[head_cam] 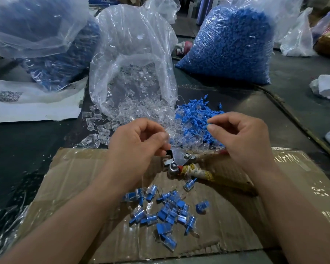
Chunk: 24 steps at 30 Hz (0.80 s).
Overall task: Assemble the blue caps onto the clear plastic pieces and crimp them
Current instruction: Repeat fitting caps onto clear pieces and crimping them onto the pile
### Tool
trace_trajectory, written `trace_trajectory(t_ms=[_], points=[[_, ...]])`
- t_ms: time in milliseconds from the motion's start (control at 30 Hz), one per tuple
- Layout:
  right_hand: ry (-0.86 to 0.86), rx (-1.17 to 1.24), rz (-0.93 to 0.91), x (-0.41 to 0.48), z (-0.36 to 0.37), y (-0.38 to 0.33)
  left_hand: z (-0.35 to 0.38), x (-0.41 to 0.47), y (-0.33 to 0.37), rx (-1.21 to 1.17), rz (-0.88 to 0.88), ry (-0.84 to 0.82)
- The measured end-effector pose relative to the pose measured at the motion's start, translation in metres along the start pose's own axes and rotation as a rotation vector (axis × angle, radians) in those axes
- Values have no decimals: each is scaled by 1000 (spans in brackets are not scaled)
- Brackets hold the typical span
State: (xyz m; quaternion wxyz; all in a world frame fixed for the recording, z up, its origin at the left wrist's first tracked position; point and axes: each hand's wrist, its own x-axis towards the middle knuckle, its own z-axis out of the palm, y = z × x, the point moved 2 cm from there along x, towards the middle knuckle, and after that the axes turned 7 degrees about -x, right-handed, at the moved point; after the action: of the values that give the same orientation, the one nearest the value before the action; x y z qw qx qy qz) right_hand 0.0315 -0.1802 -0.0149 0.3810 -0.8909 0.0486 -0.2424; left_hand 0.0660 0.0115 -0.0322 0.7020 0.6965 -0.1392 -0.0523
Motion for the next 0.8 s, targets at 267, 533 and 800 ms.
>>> trace_trajectory(t_ms=[267,533,800], points=[[-129,140,-120,-24,19,-33,2,0,0,-49,-35,9],[-109,37,-181,-26,24,-36,6,-4,5,-136,-35,-95],[-198,100,-123,-28,27,-37,7,-4,3,-71,27,-101]])
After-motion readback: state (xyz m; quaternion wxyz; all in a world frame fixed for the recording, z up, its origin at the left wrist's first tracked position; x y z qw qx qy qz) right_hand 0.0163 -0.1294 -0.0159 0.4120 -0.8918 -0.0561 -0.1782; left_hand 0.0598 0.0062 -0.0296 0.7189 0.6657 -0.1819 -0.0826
